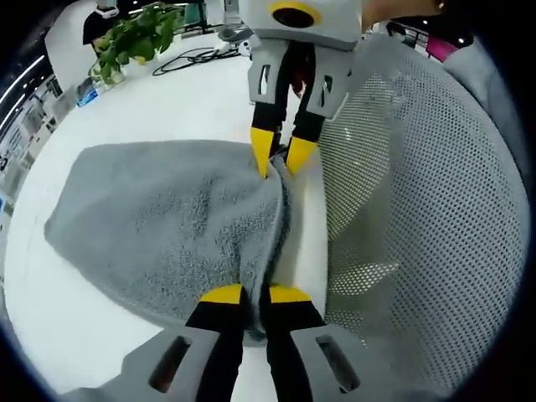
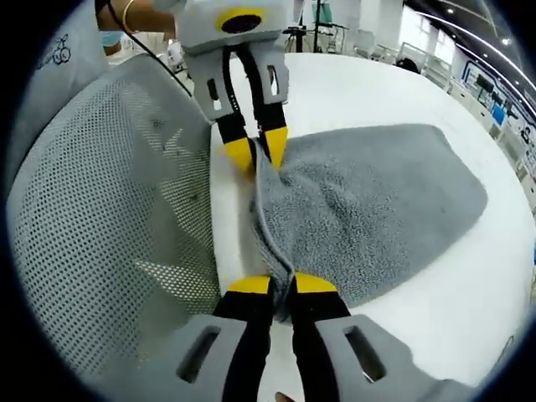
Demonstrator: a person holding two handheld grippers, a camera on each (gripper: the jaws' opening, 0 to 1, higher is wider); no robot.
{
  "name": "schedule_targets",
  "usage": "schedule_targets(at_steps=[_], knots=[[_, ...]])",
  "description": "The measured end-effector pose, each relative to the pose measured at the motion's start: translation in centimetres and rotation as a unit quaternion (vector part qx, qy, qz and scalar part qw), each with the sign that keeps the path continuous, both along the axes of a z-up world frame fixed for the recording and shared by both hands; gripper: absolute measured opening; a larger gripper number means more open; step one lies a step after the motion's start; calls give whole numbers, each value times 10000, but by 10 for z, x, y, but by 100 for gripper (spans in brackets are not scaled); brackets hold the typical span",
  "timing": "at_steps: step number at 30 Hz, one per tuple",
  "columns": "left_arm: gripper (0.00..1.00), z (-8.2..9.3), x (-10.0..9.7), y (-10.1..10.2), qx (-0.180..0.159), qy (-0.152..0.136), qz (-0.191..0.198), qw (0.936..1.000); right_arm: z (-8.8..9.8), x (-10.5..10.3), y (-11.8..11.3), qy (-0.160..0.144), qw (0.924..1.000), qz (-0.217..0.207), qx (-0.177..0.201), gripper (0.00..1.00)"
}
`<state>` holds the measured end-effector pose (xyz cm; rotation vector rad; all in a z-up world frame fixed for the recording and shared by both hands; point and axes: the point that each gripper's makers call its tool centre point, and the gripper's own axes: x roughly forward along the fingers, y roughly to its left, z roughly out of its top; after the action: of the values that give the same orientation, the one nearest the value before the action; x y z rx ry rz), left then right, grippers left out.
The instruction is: Fold the towel on the table until its edges align and the towel forms a compact rectangular stack.
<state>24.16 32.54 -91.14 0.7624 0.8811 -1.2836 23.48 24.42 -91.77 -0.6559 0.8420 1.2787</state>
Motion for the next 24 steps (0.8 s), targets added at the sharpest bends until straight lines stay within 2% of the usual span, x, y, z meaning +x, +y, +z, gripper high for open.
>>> schedule_targets(at_steps=[5,9,13,24], knots=[[8,6,-17,3,-54,200,-30,9998,4,-16,2,208,9997,43,99,5],[7,14,-28,4,-74,153,-110,9998,11,-24,3,367,9992,-58,130,5],[8,24,-32,4,-167,131,-34,9998,22,-28,2,496,9985,-132,177,5],[8,64,-37,5,-487,89,164,9986,66,-35,3,581,9967,-249,506,5]])
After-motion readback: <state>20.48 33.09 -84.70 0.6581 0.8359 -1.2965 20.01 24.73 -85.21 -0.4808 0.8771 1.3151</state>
